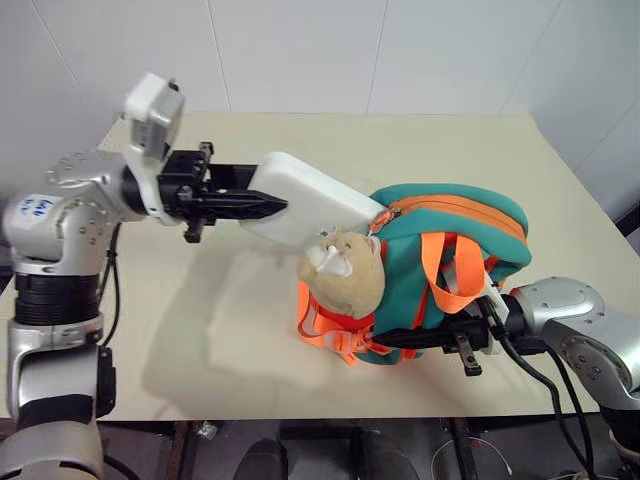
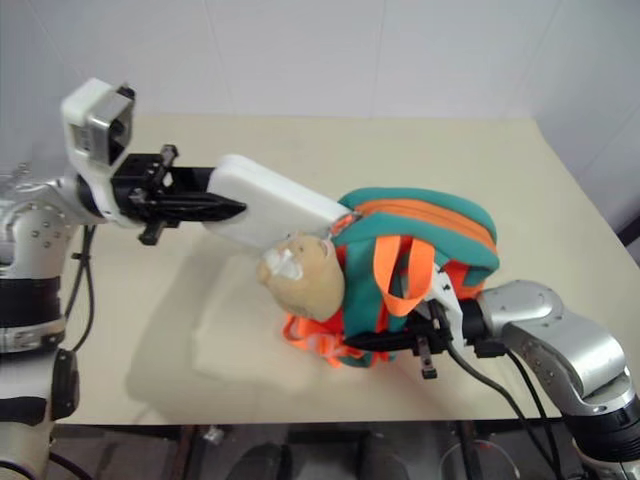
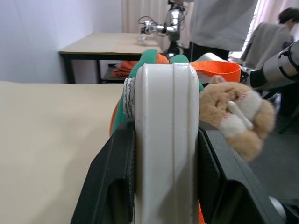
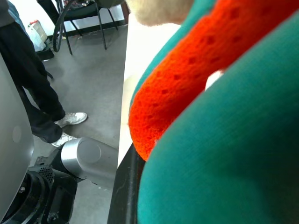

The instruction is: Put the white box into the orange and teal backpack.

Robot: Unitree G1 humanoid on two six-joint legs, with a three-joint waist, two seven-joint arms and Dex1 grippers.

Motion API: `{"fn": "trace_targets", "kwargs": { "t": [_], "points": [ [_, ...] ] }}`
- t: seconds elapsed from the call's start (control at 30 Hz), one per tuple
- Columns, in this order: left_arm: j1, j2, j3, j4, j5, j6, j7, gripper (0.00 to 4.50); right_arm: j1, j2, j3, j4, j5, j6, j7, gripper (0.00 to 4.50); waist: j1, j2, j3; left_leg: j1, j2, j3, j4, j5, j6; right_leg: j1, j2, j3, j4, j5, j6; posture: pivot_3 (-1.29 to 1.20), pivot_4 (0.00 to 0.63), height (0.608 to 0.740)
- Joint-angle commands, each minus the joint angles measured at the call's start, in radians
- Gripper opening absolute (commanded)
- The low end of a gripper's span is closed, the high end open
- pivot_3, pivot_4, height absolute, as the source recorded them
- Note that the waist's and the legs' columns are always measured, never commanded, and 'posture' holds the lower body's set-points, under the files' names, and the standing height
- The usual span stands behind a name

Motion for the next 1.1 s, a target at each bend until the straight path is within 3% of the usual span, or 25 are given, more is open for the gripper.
{"fn": "trace_targets", "kwargs": {
  "t": [0.03,0.27,0.53,0.9,1.1],
  "points": [
    [0.000,-0.036,-0.037,0.003,0.029,-0.044,-0.008,1.33,-0.005,0.006,-0.006,-0.023,0.007,-0.006,-0.009,0.59,0.000,0.000,0.000,0.000,0.000,0.000,0.000,0.000,0.000,0.000,0.000,0.000,0.000,0.000,0.000,0.00,0.150,0.740],
    [-0.018,-0.127,-0.132,0.065,0.116,-0.099,-0.019,1.33,-0.003,0.007,-0.002,-0.021,0.001,-0.015,-0.011,0.59,0.002,0.000,0.000,0.000,0.000,0.000,0.001,0.000,0.000,0.000,0.000,0.000,-0.001,0.000,0.000,0.00,0.150,0.740],
    [-0.083,-0.317,-0.208,0.201,0.194,-0.189,-0.012,1.33,0.001,0.010,0.002,-0.021,-0.011,-0.028,-0.010,0.59,0.006,0.000,0.000,0.000,-0.001,0.000,0.001,0.000,0.000,0.001,0.000,0.000,-0.001,0.000,0.000,0.00,0.150,0.740],
    [-0.090,-0.381,-0.244,0.205,0.243,-0.152,-0.017,1.33,0.007,0.007,0.000,-0.028,-0.012,-0.033,-0.026,0.59,0.018,0.000,0.000,0.000,-0.001,0.000,0.002,0.000,0.001,0.001,0.000,0.000,-0.002,0.000,0.000,0.00,0.150,0.740],
    [-0.091,-0.365,-0.277,0.178,0.255,-0.087,-0.013,3.22,0.008,0.009,-0.001,-0.029,-0.014,-0.034,-0.031,0.59,0.020,0.000,0.000,0.000,-0.001,-0.001,0.003,0.000,0.001,0.001,0.000,0.000,-0.003,0.000,0.000,0.00,0.150,0.740]
  ]
}}
